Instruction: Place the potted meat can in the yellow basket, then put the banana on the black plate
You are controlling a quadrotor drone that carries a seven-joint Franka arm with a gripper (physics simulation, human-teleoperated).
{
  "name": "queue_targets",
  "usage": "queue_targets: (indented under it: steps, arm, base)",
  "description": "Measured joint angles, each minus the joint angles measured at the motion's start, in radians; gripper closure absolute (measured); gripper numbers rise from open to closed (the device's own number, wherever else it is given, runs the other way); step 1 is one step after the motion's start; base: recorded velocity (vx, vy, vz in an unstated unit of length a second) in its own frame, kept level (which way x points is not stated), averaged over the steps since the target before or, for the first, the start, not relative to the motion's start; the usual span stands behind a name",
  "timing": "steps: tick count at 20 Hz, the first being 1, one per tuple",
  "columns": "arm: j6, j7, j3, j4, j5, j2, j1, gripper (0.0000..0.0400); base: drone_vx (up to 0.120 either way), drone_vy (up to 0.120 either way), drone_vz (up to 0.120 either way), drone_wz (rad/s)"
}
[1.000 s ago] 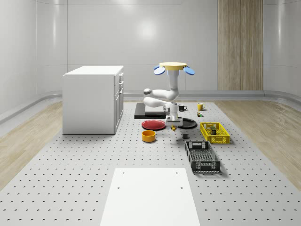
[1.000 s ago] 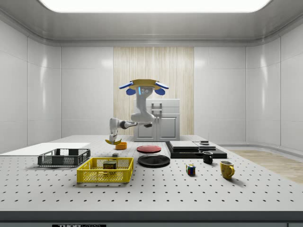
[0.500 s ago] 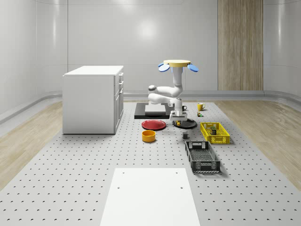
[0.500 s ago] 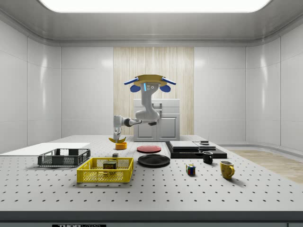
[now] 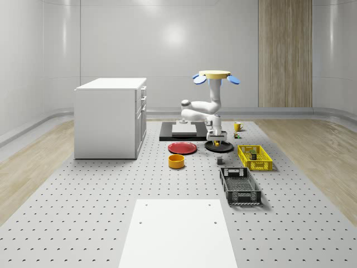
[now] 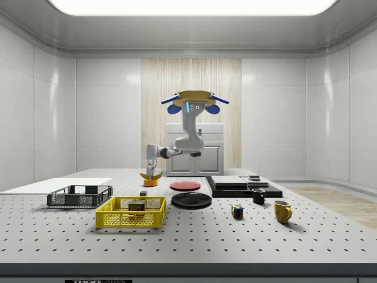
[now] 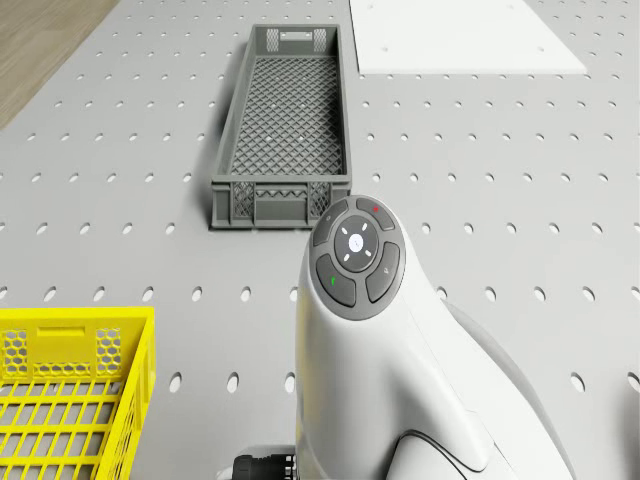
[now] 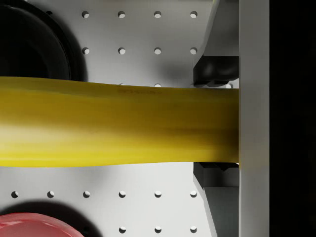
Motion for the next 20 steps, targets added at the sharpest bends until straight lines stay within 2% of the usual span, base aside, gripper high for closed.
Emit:
queue_targets:
  steps: [6,10,15,20]
  arm:
    - [0.002,0.001,0.0,0.0,0.001,-0.002,-0.001,0.0198]
    - [0.003,0.001,0.0,0.0,0.002,-0.003,-0.001,0.0198]
    - [0.005,0.001,0.001,0.0,0.002,-0.005,-0.002,0.0198]
    - [0.006,0.002,0.001,0.0,0.003,-0.006,-0.002,0.0198]
  base:
    - [-0.12,0.12,0.0,0.0]
    - [-0.12,0.0,-0.01,0.0]
    - [-0.12,0.0,-0.12,0.0]
    - [-0.12,0.0,-0.024,0.0]
